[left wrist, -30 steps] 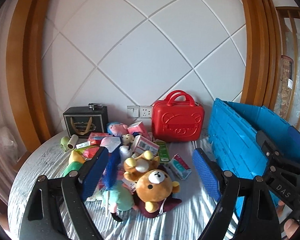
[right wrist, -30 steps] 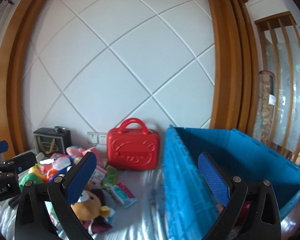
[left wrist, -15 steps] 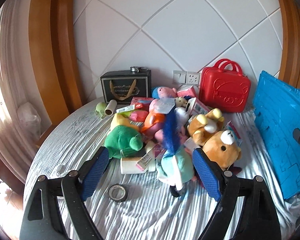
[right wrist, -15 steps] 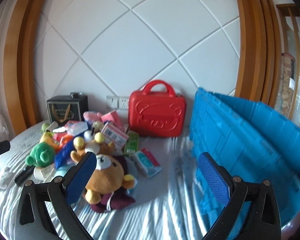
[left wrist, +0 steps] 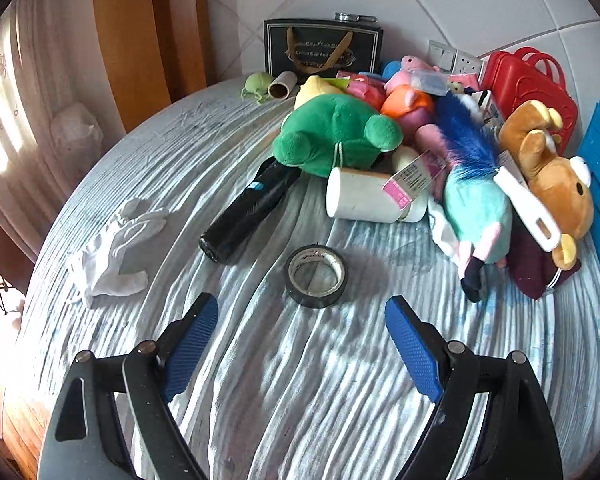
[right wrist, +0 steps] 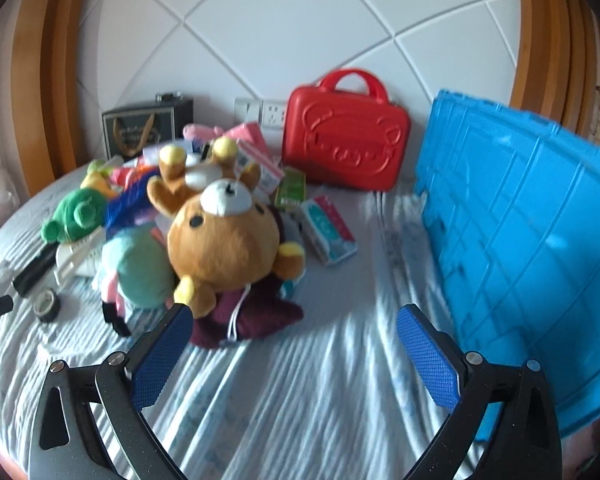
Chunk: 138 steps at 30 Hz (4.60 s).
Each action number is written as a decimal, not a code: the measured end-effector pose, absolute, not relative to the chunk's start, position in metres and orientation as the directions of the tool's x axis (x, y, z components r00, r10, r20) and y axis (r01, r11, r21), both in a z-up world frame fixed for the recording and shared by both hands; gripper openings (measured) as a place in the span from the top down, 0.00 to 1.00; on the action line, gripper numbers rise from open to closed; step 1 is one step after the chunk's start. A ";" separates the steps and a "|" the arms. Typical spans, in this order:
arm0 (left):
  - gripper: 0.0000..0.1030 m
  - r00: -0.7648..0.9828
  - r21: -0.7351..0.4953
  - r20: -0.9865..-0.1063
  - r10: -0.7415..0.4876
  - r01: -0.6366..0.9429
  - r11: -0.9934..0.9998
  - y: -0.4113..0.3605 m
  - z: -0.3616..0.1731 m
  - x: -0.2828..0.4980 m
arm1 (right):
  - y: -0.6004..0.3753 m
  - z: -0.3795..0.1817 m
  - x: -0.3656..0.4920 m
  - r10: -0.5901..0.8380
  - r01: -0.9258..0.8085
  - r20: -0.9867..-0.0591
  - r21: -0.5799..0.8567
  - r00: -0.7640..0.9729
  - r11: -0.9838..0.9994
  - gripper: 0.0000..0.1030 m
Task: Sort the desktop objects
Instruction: 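Move both grippers back toward the black tape roll on the bed, then grasp the black tape roll with the left gripper while the right grasps the ointment box, then carry the tape roll and ointment box toward the blue crate with both grippers, then open both grippers to drop the tape roll and ointment box into the crate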
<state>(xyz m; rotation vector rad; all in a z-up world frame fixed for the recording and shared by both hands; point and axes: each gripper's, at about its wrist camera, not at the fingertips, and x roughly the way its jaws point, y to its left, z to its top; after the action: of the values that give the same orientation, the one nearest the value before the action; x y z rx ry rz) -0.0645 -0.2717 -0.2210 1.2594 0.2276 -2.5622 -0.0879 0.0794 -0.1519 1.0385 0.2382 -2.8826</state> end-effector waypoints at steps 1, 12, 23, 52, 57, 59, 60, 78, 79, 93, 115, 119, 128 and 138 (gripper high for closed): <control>0.17 -0.577 -0.017 -0.798 -0.175 0.312 -0.950 -0.274 -0.228 -0.068 | 0.079 -0.158 -0.089 -0.009 0.116 -0.654 -0.121 -0.757 -0.986 0.00; 0.17 -0.512 0.016 -0.845 -0.153 0.261 -0.965 -0.281 -0.280 -0.118 | 0.081 -0.197 -0.103 0.017 0.093 -0.747 -0.106 -0.664 -0.990 0.00; 0.40 -0.500 -0.020 -0.859 -0.107 0.241 -0.970 -0.286 -0.295 -0.135 | 0.084 -0.212 -0.133 -0.007 0.070 -0.791 -0.046 -0.612 -0.996 0.00; 0.46 -0.593 -0.062 -0.801 -0.082 0.218 -0.974 -0.290 -0.233 -0.098 | -0.012 -0.147 -0.142 -0.242 0.314 -0.697 0.024 -0.675 -0.949 0.00; 0.46 -0.654 -0.061 -0.748 -0.110 0.232 -0.971 -0.297 -0.204 -0.100 | -0.048 -0.121 -0.134 -0.332 0.401 -0.649 0.045 -0.685 -0.915 0.00; 0.46 -0.665 -0.058 -0.737 -0.119 0.238 -0.969 -0.302 -0.197 -0.108 | -0.068 -0.111 -0.135 -0.364 0.421 -0.637 0.067 -0.680 -0.904 0.03; 0.46 -0.669 -0.058 -0.733 -0.123 0.242 -0.969 -0.306 -0.195 -0.112 | -0.080 -0.108 -0.137 -0.378 0.430 -0.635 0.079 -0.674 -0.900 0.11; 0.46 -0.666 -0.050 -0.745 -0.011 0.073 -0.996 -0.322 -0.244 -0.193 | -0.158 -0.231 -0.226 -0.268 0.170 -0.844 0.212 -0.464 -0.962 0.63; 0.46 -0.664 -0.047 -0.748 -0.013 0.072 -0.996 -0.321 -0.246 -0.194 | -0.159 -0.232 -0.227 -0.269 0.171 -0.843 0.213 -0.465 -0.962 0.63; 0.46 -0.699 -0.051 -0.715 -0.021 0.083 -0.995 -0.323 -0.216 -0.160 | -0.157 -0.210 -0.199 -0.308 0.241 -0.807 0.211 -0.504 -0.947 0.73; 0.46 -0.912 -0.048 -0.406 0.054 -0.038 -0.998 -0.097 -0.037 -0.036 | 0.053 -0.010 -0.036 -0.205 0.227 -0.427 -0.002 -0.881 -0.974 0.73; 0.46 -0.937 -0.044 -0.344 0.068 -0.056 -0.997 -0.008 -0.011 -0.018 | 0.133 0.013 -0.009 -0.171 0.198 -0.346 -0.045 -0.923 -0.979 0.73; 0.46 -0.947 -0.022 -0.244 0.208 -0.209 -0.978 0.204 0.043 -0.003 | 0.329 0.050 0.018 0.024 -0.006 -0.231 -0.079 -0.973 -0.997 0.73; 0.46 -0.904 0.030 -0.315 0.290 -0.315 -0.949 0.365 0.059 -0.027 | 0.464 0.047 -0.007 0.203 -0.190 -0.283 -0.074 -0.937 -0.979 0.73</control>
<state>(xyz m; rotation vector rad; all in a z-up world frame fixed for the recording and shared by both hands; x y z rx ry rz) -0.0271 0.3652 0.0592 0.5423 -0.1405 -3.4074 -0.0066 0.4636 0.0468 0.4910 0.0762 -3.3044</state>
